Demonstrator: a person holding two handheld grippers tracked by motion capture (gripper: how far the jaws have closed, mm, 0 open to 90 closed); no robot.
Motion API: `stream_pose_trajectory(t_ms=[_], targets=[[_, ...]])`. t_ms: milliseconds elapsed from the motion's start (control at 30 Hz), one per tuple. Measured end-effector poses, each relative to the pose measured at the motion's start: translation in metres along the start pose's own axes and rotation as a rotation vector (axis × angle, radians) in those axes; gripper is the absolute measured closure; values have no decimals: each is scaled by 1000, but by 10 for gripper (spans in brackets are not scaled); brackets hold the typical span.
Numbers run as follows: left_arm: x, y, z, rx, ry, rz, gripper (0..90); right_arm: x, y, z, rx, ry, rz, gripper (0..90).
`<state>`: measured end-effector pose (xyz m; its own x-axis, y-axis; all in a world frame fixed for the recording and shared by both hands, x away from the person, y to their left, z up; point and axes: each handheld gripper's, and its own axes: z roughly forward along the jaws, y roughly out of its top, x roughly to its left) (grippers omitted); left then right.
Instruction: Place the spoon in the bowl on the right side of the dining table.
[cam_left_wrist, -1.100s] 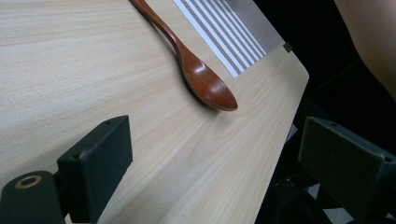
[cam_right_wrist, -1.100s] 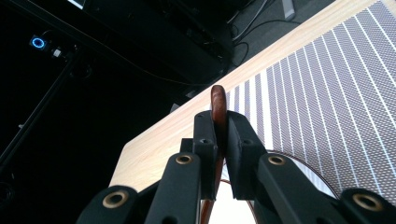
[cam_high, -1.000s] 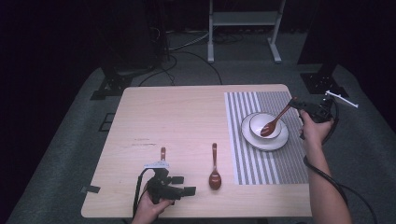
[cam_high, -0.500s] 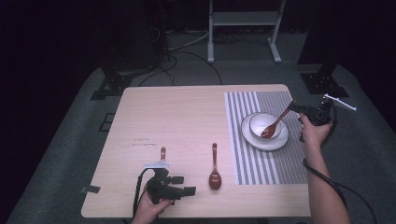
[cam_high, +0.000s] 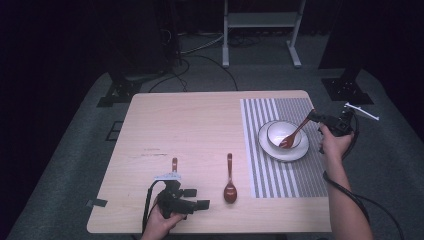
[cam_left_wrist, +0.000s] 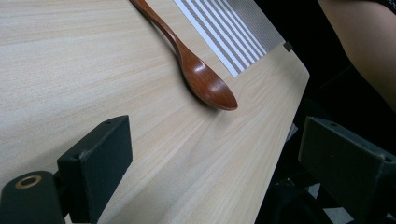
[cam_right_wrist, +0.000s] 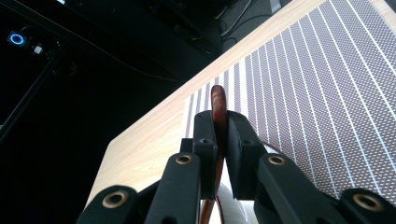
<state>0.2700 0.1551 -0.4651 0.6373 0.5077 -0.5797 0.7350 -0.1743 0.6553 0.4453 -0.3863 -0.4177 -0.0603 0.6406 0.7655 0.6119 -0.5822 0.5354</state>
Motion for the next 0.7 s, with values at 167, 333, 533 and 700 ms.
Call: stream_pose_trajectory(t_ms=[167,333,533,700], targets=[[0,0,0,0,0,1,87,-3,-2,3,7,-3,4,825],[0,0,0,1,0,3,87,-4,-3,4,10,-2,7,818],[0,0,0,-1,0,-3,87,-6,-5,7,35,-18,-13,791],[1,1,0,-2,-1,-6,87,-7,-6,9,44,-10,-16,765]])
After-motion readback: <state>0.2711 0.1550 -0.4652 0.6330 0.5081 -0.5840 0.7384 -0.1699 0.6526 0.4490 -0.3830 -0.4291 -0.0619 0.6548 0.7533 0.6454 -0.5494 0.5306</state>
